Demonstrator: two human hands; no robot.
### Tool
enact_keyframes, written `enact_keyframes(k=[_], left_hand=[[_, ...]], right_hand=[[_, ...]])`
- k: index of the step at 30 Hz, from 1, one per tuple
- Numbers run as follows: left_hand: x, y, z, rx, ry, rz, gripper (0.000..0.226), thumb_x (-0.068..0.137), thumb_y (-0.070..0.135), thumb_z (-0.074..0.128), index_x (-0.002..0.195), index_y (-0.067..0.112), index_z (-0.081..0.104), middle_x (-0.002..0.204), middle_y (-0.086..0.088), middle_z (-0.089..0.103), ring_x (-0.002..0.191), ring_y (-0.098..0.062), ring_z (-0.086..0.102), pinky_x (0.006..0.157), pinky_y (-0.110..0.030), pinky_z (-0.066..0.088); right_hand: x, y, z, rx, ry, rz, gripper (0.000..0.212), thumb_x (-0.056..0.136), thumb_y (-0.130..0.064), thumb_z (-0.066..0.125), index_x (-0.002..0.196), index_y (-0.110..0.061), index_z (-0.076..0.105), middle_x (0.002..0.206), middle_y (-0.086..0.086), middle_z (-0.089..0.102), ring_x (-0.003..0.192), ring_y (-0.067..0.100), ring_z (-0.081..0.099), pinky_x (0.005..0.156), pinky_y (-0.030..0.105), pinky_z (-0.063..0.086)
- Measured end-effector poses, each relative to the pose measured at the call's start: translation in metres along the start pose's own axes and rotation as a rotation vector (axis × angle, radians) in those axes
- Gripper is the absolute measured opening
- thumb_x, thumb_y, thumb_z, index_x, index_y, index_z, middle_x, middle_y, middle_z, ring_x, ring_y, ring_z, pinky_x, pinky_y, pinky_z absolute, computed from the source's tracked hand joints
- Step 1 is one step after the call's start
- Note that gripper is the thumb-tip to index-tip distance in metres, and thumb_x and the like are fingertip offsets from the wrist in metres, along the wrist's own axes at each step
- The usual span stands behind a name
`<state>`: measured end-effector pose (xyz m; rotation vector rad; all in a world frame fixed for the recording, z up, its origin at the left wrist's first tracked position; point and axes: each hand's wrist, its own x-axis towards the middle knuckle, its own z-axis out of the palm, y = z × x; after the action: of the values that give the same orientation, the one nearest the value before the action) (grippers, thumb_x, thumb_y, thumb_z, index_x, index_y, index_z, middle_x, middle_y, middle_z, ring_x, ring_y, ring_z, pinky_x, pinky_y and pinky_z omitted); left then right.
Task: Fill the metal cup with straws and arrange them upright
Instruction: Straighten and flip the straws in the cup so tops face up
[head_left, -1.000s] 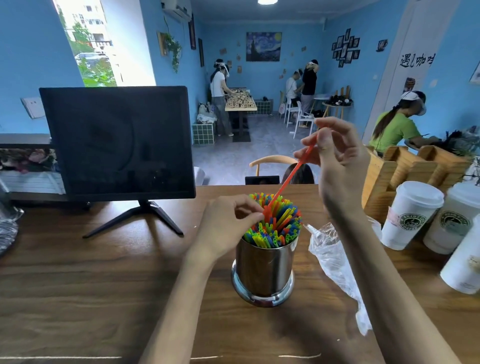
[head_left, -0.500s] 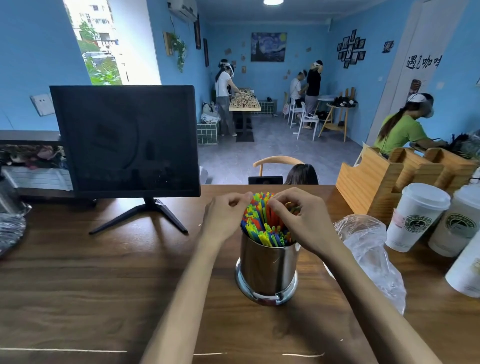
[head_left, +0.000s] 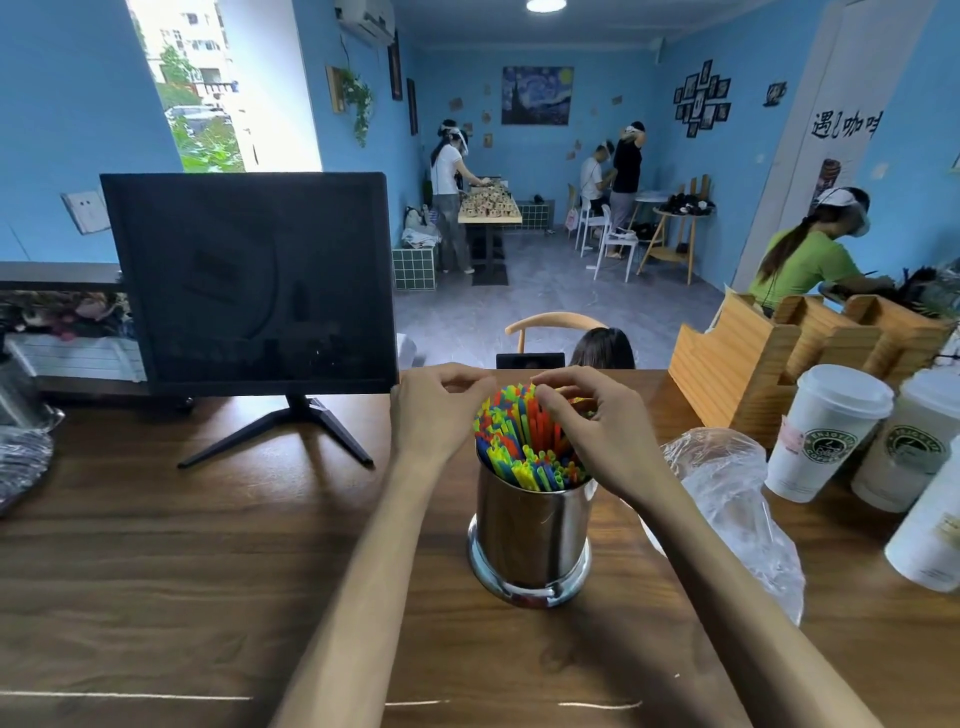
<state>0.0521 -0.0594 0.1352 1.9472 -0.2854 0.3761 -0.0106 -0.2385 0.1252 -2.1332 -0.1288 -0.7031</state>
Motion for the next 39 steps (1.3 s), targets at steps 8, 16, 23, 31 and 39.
enact_keyframes(k=[8,16,23,31,39], left_hand=[[-0.016,0.073,-0.035,-0.409,0.253,0.419,0.008,0.095,0.022,0.071,0.101,0.026,0.076,0.094,0.006,0.078,0.089,-0.014,0.074,0.075,-0.033,0.059],[-0.024,0.075,-0.040,-0.651,0.444,0.409,0.013,0.100,0.012,0.064,0.111,0.012,0.071,0.099,-0.006,0.077,0.093,-0.017,0.075,0.068,-0.031,0.061],[-0.021,0.065,-0.027,-0.616,0.447,0.357,0.010,0.091,0.014,0.076,0.098,0.021,0.075,0.085,0.004,0.076,0.075,-0.023,0.074,0.058,-0.030,0.059],[-0.012,0.027,0.000,0.063,-0.119,0.351,0.007,0.082,0.035,0.082,0.088,0.038,0.079,0.093,0.017,0.073,0.101,-0.004,0.063,0.089,-0.034,0.054],[0.004,0.007,0.008,0.080,-0.099,0.084,0.016,0.095,0.033,0.068,0.104,0.025,0.079,0.097,0.013,0.075,0.090,-0.002,0.067,0.075,-0.017,0.051]], right_hand=[[0.001,-0.005,-0.001,0.042,-0.060,-0.015,0.036,0.097,-0.043,0.063,0.133,-0.038,0.058,0.124,-0.023,0.065,0.120,-0.008,0.056,0.101,0.022,0.047],[-0.003,-0.008,-0.010,0.151,-0.149,-0.071,0.018,0.102,-0.026,0.058,0.112,-0.023,0.073,0.094,-0.016,0.074,0.100,0.003,0.067,0.088,0.023,0.051],[-0.006,-0.003,-0.008,0.008,-0.225,-0.144,0.008,0.100,-0.020,0.063,0.100,-0.019,0.071,0.094,-0.014,0.064,0.094,0.001,0.060,0.082,0.018,0.044],[-0.005,-0.003,-0.011,0.048,-0.189,-0.084,0.022,0.097,-0.026,0.067,0.118,-0.025,0.068,0.103,-0.012,0.071,0.099,0.003,0.066,0.087,0.028,0.053],[-0.007,-0.006,-0.005,0.034,-0.097,-0.062,0.024,0.095,-0.026,0.068,0.120,-0.028,0.066,0.098,-0.016,0.069,0.094,0.004,0.064,0.083,0.024,0.053]])
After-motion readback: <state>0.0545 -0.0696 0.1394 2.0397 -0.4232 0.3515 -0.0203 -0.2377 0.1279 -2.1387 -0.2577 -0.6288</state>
